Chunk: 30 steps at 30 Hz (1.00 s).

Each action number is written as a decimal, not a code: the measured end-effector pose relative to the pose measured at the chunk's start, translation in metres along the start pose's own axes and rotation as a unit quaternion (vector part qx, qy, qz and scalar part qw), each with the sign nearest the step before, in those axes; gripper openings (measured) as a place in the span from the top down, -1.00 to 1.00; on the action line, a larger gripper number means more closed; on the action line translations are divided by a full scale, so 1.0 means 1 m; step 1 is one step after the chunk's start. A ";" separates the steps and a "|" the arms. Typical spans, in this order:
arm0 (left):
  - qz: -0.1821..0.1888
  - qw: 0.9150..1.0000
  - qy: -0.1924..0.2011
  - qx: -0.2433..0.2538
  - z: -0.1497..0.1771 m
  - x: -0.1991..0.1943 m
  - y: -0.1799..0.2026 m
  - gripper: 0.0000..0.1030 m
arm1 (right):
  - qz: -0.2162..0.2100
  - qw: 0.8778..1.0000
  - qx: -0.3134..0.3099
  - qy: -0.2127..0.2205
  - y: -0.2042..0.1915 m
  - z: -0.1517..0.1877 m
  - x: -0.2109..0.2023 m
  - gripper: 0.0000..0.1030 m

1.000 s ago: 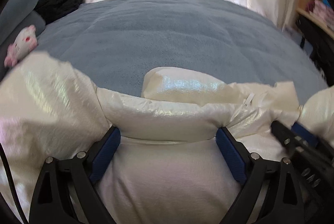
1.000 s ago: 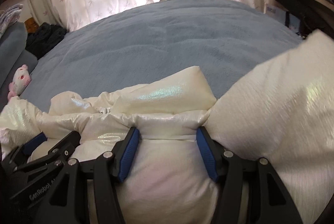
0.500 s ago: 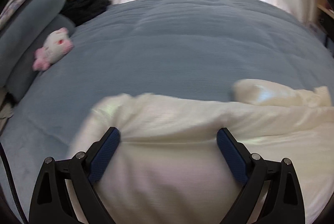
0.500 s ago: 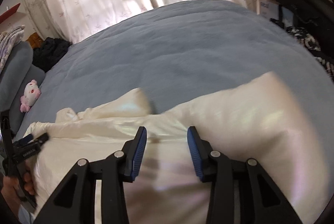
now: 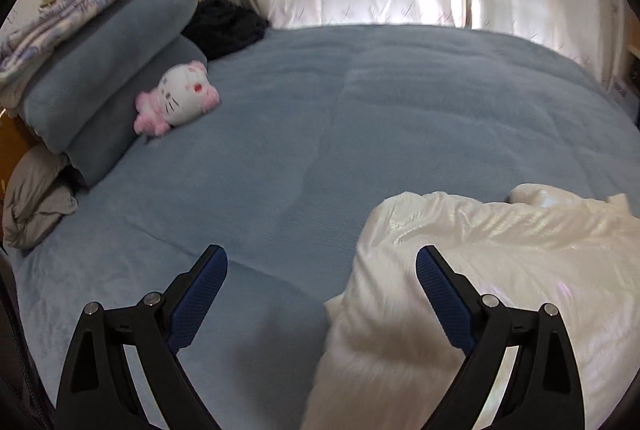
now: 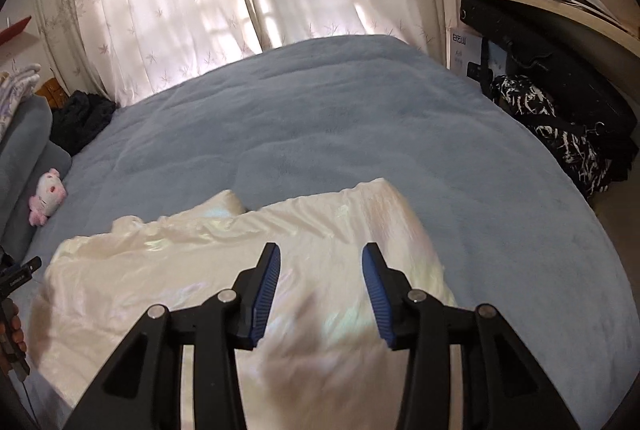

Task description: Fold large clothes

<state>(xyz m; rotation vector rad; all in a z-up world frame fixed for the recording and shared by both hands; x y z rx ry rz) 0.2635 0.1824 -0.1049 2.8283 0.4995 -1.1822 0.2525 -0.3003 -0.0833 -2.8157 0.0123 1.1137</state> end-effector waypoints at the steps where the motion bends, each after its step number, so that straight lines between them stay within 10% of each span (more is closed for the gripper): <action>1: 0.008 1.000 0.005 0.001 0.001 -0.012 -0.004 -0.83 | 0.002 1.000 0.004 0.002 -0.004 0.001 -0.008 0.17; 13: 0.178 0.983 -0.013 -0.031 0.057 -0.124 -0.026 -0.92 | -0.079 0.996 0.005 0.027 -0.072 0.035 -0.080 0.12; 22: 0.326 0.929 -0.105 -0.142 0.160 -0.129 -0.024 -0.93 | -0.147 0.989 -0.001 0.009 -0.112 0.083 -0.095 -0.18; 27: 0.367 0.896 -0.143 -0.205 0.205 -0.098 -0.010 -0.93 | -0.164 0.986 -0.020 -0.012 -0.130 0.104 -0.087 -0.18; 30: 0.365 0.891 -0.141 -0.232 0.218 -0.079 -0.003 -0.93 | -0.175 0.984 -0.021 -0.026 -0.138 0.112 -0.079 -0.18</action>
Point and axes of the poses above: each gripper's, at about its wrist camera, not at the fingertips, and x roughly the way its jaws point, y to its right, z to its underside, the point moved 4 cm from there along x, roughly the way its jaws point, and after that the axes turned 4 degrees about -x, right-handed, at the moved point
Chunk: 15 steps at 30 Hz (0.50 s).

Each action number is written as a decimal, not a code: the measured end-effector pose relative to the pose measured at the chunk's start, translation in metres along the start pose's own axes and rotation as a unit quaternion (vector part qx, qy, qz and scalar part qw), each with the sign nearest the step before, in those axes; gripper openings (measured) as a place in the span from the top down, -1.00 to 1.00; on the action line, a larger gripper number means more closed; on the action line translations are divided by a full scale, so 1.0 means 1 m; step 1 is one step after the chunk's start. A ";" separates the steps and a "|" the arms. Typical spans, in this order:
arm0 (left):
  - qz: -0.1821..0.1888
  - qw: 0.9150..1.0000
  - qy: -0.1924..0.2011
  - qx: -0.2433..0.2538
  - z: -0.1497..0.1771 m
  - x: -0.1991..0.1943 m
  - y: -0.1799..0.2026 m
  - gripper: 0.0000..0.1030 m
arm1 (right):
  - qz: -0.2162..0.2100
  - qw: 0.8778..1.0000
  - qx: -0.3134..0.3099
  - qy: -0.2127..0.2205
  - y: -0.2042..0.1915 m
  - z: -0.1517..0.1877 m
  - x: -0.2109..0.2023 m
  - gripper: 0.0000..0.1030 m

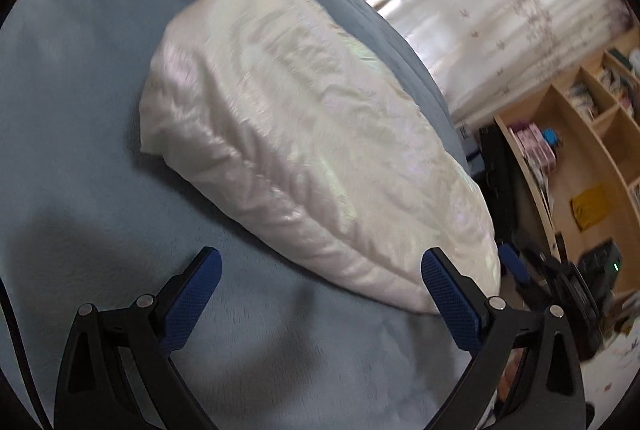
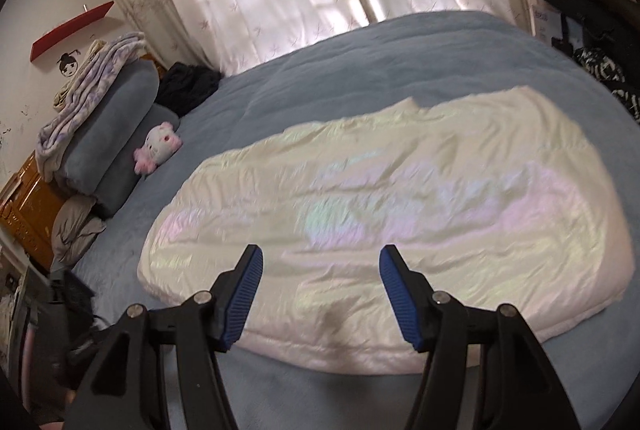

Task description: Fold large clothes

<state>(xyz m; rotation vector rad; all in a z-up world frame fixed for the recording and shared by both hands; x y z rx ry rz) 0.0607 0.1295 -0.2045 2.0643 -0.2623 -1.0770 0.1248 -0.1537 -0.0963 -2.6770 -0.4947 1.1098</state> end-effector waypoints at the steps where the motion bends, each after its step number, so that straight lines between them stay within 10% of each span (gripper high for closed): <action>1: -0.001 1.000 0.005 -0.007 -0.001 0.006 -0.004 -0.93 | -0.002 1.000 0.000 -0.002 -0.001 0.003 0.002 -0.18; 15: -0.002 0.996 0.084 -0.037 -0.066 0.069 -0.007 -0.94 | -0.013 1.000 0.004 -0.021 -0.004 -0.010 0.051 -0.11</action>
Point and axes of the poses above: each gripper's, at about its wrist camera, not at the fingertips, and x roughly the way its jaws point, y to its right, z to its underside, the point moved 4 cm from there along x, roughly the way its jaws point, and after that the axes turned 4 degrees about -x, right-handed, at the moved point
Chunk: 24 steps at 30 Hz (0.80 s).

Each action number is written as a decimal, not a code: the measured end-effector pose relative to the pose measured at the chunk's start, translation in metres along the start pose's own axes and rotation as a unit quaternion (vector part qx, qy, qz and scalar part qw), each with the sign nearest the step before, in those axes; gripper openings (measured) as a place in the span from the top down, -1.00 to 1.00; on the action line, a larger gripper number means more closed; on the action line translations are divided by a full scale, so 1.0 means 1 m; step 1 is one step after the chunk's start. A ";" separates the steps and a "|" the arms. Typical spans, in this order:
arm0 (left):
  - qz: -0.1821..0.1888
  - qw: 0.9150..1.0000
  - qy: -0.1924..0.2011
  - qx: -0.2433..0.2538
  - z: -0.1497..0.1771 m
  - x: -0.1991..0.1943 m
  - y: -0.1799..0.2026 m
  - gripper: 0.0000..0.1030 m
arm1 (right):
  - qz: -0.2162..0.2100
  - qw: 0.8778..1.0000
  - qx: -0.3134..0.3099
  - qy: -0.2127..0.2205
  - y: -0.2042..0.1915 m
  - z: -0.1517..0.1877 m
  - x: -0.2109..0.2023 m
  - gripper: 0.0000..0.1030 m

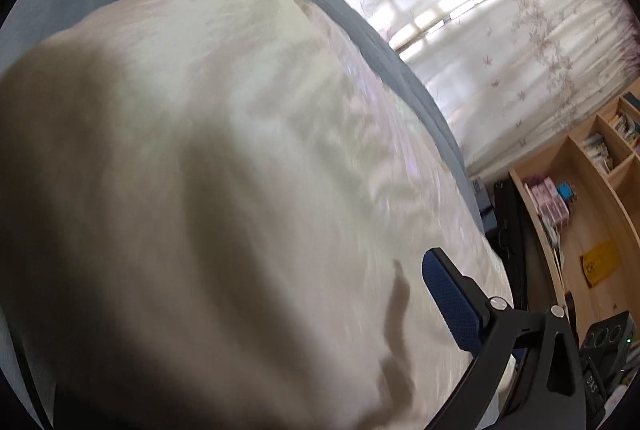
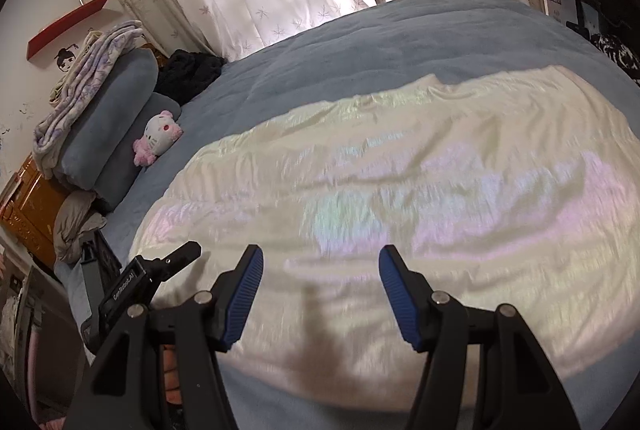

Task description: Fold large clothes

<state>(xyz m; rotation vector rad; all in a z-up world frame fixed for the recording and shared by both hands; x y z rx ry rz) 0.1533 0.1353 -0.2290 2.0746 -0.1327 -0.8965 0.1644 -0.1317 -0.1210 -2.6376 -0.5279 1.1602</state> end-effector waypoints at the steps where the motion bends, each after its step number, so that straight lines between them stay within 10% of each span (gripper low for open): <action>1: -0.003 1.000 0.008 0.000 -0.002 0.001 -0.001 -0.91 | 0.007 1.000 -0.003 0.004 -0.001 -0.007 0.004 -0.04; 7: -0.014 0.999 0.045 0.022 0.002 -0.005 -0.003 -0.41 | 0.087 0.995 -0.037 0.011 -0.013 -0.056 0.055 0.75; 14: 0.001 0.999 0.049 0.025 0.000 -0.001 -0.004 -0.35 | 0.147 0.988 -0.020 -0.034 0.010 -0.057 0.141 0.90; 24: 0.013 0.999 0.043 0.027 -0.002 0.010 0.003 -0.51 | 0.139 0.990 -0.025 -0.014 0.021 -0.039 0.159 0.91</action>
Point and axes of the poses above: each gripper's, at about its wrist camera, not at the fingertips, and x roughly the way its jaws point, y to its right, z to its underside, the point moved 4 cm from there along x, roughly the way its jaws point, and after that the axes turned 4 degrees about -x, right-handed, at the moved point
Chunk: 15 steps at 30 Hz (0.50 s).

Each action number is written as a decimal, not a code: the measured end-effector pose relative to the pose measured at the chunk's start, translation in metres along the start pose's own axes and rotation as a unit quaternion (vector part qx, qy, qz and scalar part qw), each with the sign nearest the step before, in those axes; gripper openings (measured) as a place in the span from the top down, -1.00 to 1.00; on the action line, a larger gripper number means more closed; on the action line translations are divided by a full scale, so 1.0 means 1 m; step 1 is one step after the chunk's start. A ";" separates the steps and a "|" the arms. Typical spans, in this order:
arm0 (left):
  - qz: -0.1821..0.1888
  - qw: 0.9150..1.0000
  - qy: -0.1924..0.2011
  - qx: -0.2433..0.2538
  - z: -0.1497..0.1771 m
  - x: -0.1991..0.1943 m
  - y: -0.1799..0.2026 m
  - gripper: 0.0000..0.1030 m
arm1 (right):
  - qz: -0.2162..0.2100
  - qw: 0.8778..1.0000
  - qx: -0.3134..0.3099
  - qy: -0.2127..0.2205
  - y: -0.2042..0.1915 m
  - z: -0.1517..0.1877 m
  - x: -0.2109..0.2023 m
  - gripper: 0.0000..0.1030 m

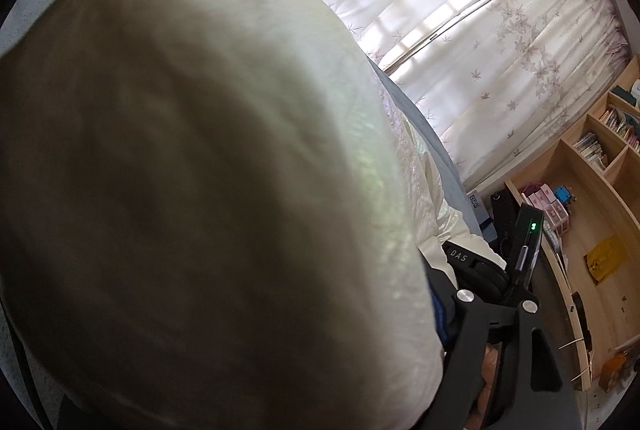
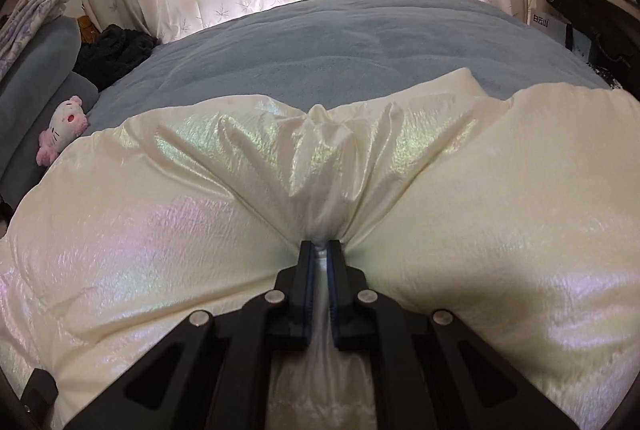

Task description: Fold large clothes

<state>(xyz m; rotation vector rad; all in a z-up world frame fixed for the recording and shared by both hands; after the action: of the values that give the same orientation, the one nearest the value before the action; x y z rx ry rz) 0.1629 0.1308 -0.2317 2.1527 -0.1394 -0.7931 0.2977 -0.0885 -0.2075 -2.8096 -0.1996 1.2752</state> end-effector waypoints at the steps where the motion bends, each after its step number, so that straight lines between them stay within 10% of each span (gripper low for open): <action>1: 0.000 1.000 0.000 -0.001 -0.001 -0.001 0.000 -0.53 | -0.001 1.000 -0.001 0.002 0.000 0.001 0.001 0.91; 9: -0.014 1.000 0.024 -0.012 -0.025 0.007 0.008 -0.47 | -0.028 0.999 0.016 0.004 0.011 -0.004 0.006 0.91; 11: -0.015 0.999 0.033 0.015 -0.027 0.005 0.020 0.03 | -0.030 0.999 0.019 0.003 0.012 -0.005 0.007 0.90; 15: -0.037 0.987 0.079 0.132 -0.018 -0.008 0.067 0.41 | -0.033 0.999 0.015 -0.007 0.012 -0.008 0.006 0.90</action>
<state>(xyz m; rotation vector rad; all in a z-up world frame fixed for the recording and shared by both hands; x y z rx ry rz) 0.1779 0.1013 -0.1701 2.4741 -0.0852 -0.6732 0.3082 -0.0993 -0.2077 -2.7442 -0.2689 1.2741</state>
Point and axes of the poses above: each gripper's, at about its wrist camera, not at the fingertips, and x roughly the way its jaws point, y to its right, z to its underside, the point moved 4 cm from there along x, roughly the way its jaws point, and after that the axes turned 4 degrees about -x, right-handed, at the moved point
